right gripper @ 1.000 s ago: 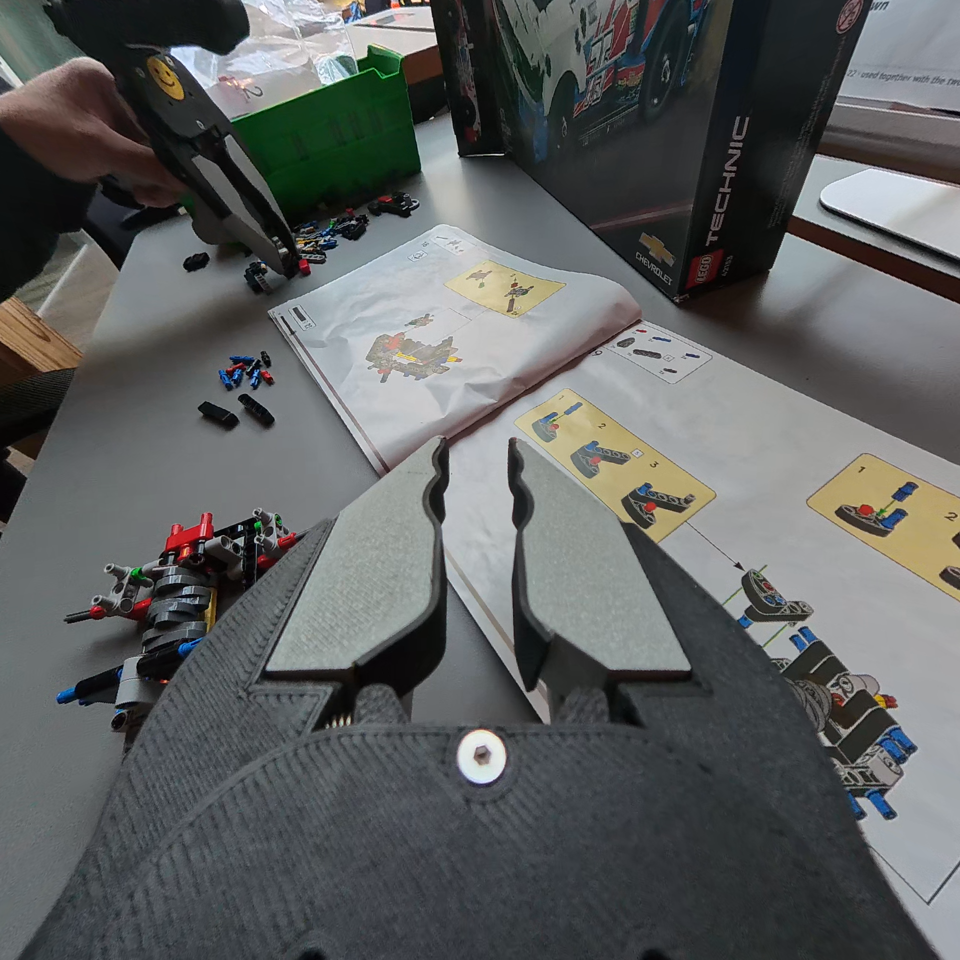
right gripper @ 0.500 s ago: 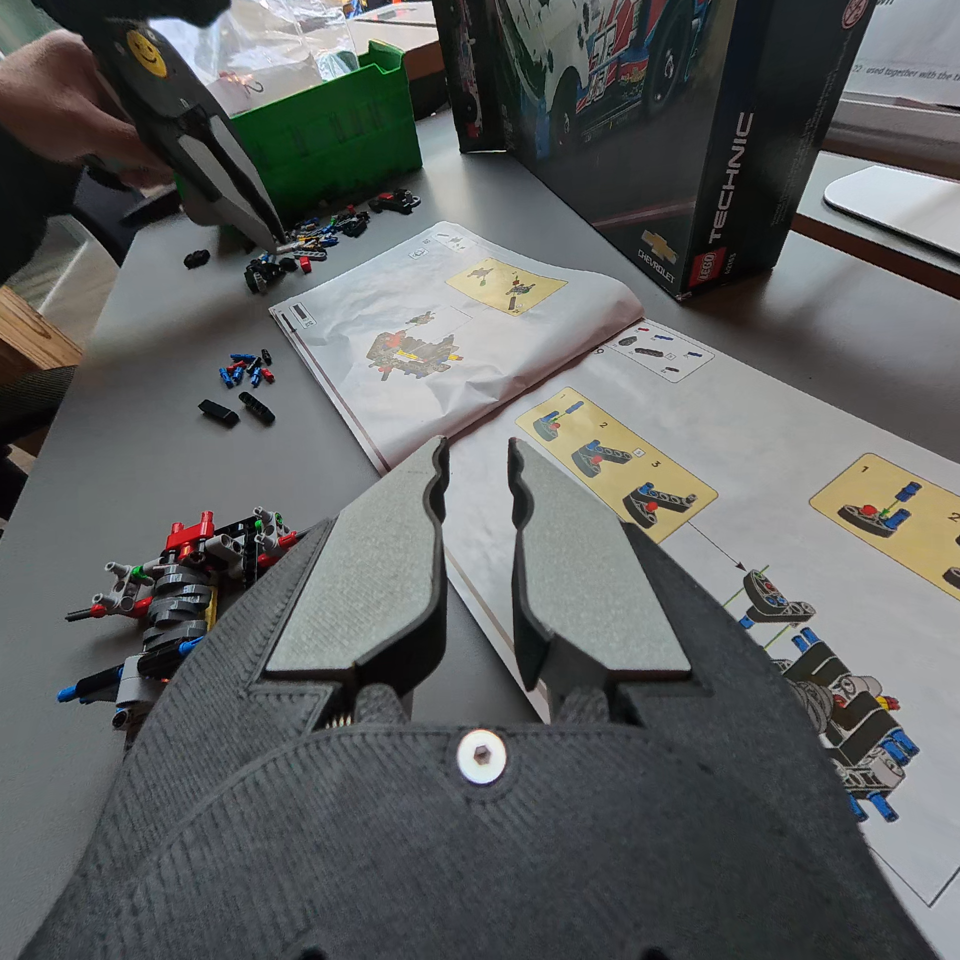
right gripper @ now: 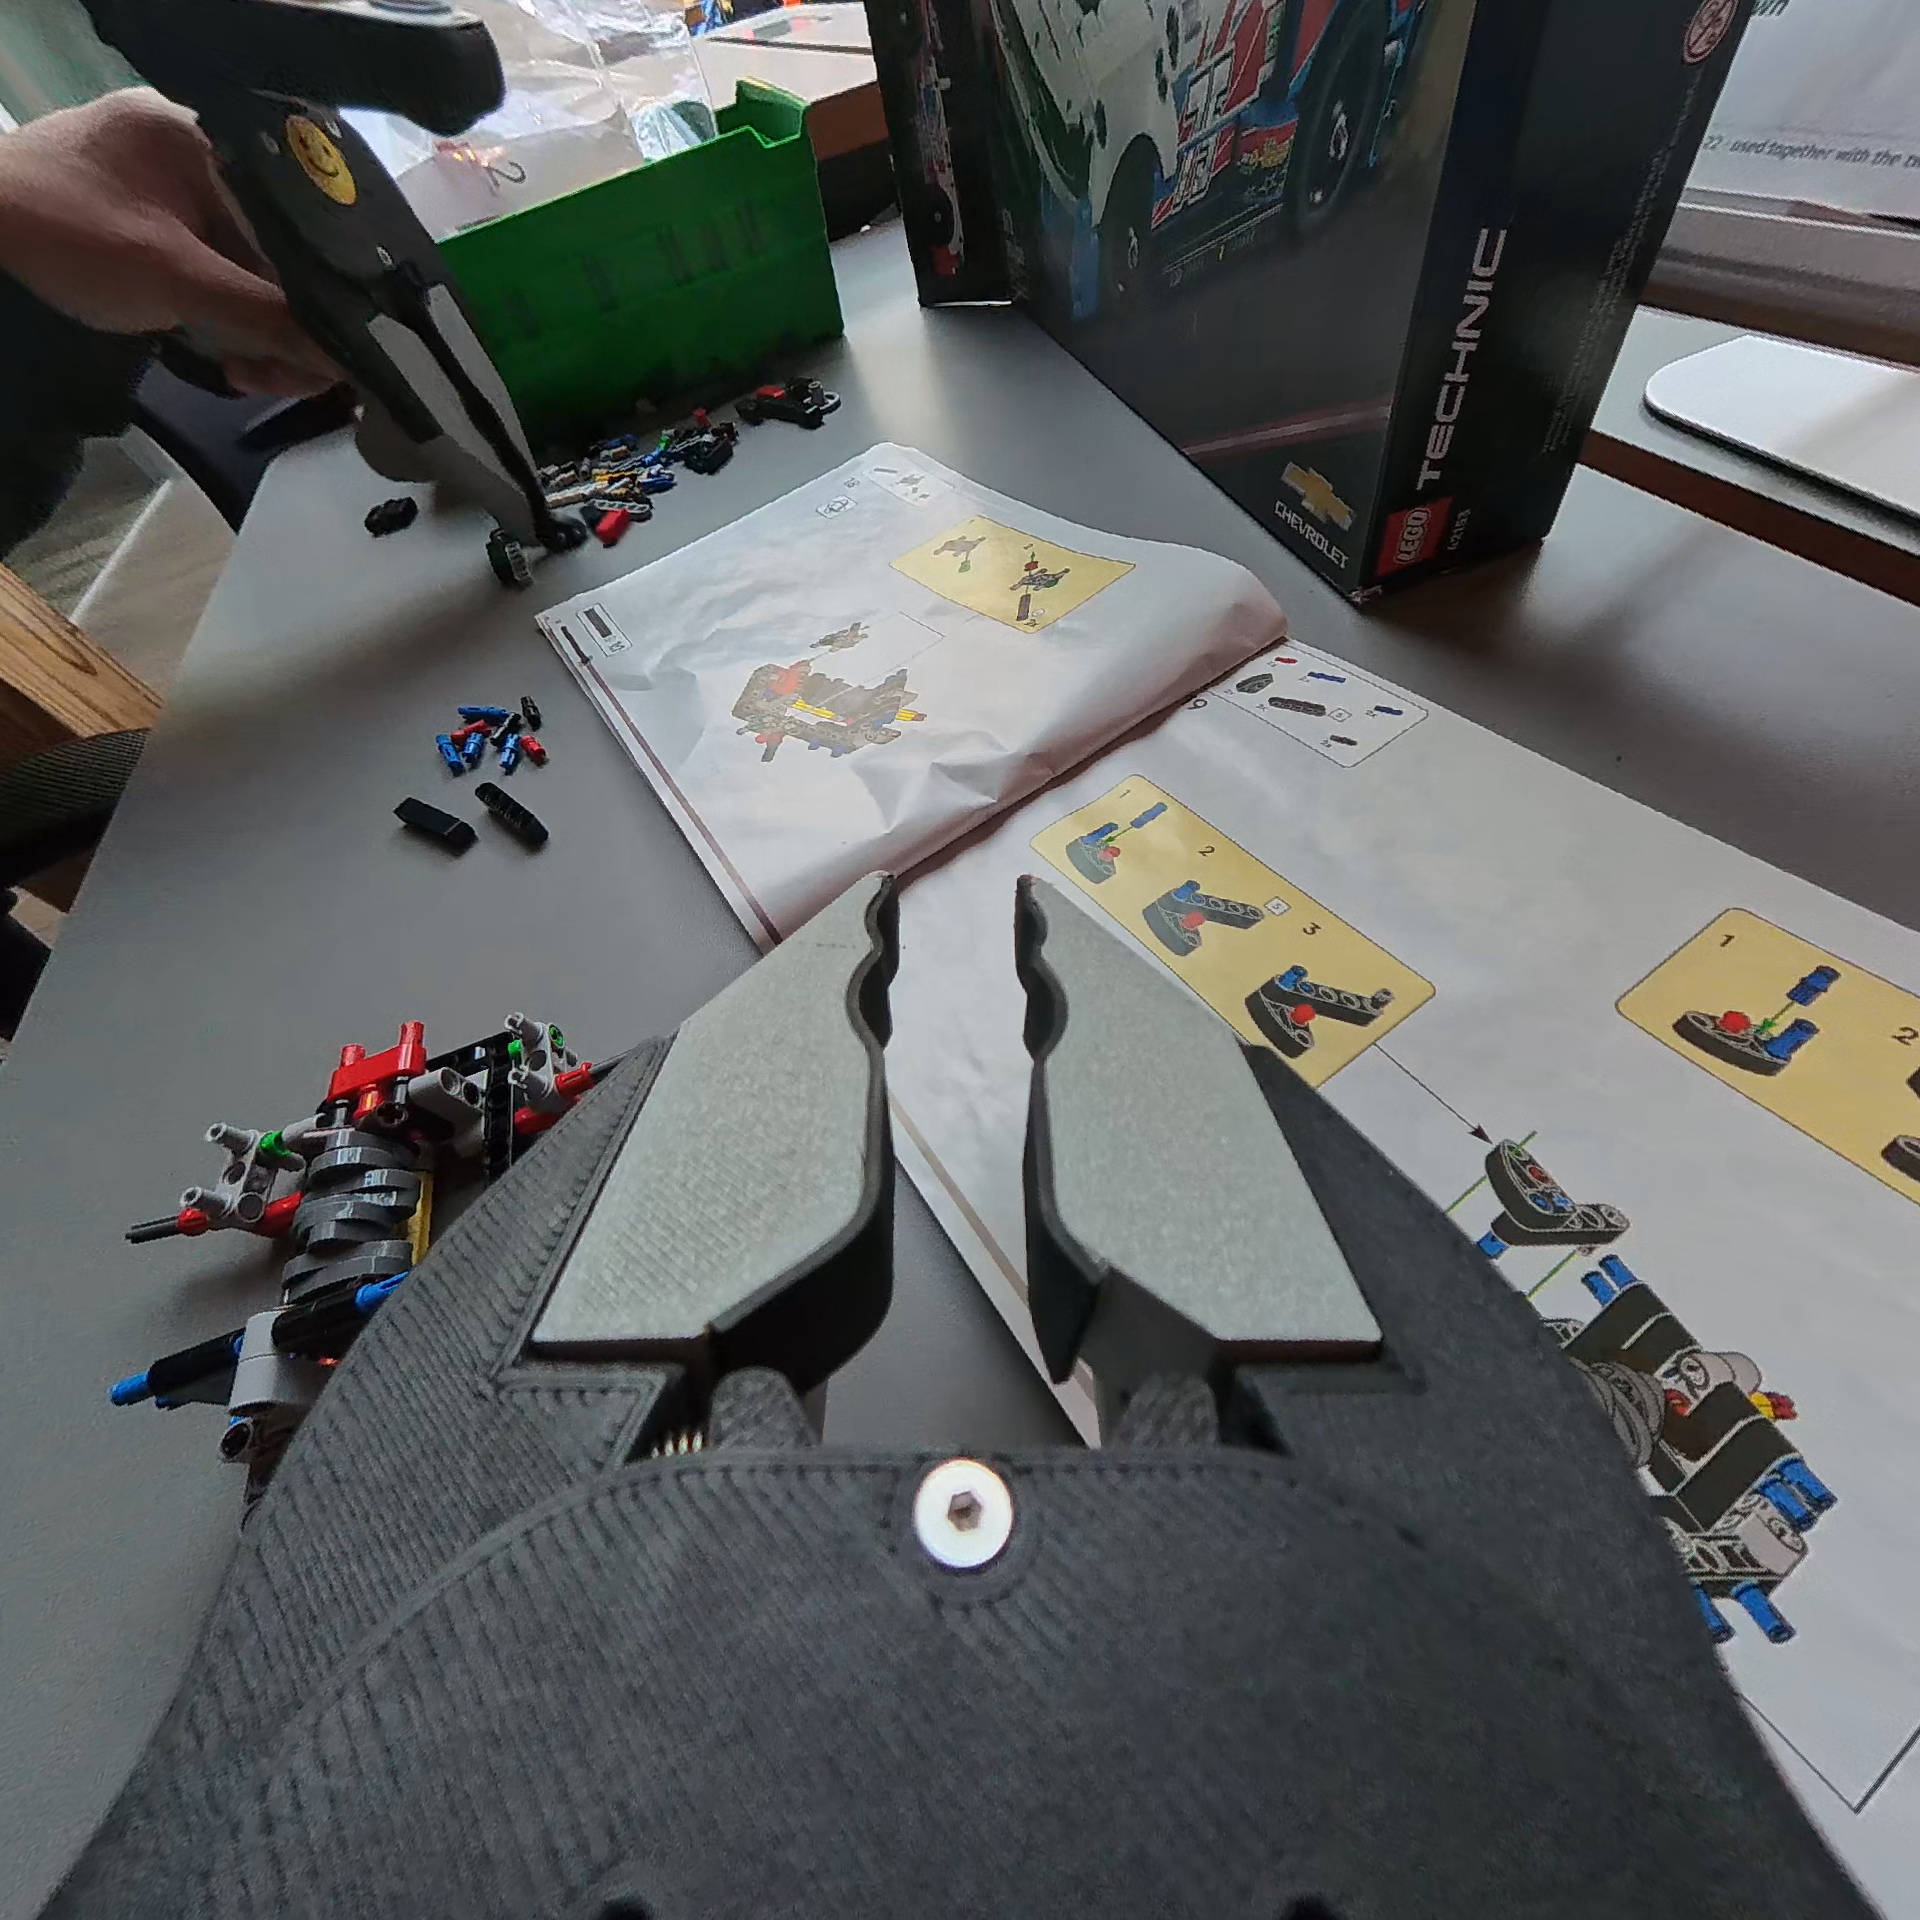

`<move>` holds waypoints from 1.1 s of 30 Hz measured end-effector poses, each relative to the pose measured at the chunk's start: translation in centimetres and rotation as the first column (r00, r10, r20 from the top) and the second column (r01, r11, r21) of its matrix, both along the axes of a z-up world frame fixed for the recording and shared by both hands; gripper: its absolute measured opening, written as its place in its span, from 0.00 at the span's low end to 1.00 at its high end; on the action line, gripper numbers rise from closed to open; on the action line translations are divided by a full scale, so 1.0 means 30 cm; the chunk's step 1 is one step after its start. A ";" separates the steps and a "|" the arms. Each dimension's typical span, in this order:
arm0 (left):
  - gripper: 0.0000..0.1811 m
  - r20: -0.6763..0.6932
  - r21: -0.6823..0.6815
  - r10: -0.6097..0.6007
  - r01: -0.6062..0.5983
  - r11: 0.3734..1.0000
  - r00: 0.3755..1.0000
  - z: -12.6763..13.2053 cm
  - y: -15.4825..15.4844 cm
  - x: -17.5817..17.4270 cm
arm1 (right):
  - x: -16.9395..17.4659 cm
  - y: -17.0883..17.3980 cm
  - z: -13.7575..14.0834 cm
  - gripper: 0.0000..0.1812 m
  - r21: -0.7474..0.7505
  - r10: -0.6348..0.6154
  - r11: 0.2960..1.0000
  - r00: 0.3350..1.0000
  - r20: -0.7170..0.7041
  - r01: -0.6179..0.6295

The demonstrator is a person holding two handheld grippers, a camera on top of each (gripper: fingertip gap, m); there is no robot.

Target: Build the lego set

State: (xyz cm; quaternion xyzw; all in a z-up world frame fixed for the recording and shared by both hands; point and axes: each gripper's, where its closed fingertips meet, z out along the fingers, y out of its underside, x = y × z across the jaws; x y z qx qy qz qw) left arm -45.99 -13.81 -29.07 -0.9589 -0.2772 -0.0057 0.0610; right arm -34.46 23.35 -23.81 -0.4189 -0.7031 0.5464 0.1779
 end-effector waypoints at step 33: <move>0.13 -0.180 0.355 -0.125 0.182 0.917 0.976 0.034 0.161 0.407 | 0.001 0.003 0.002 0.11 -0.010 -0.003 1.000 1.000 0.003 0.003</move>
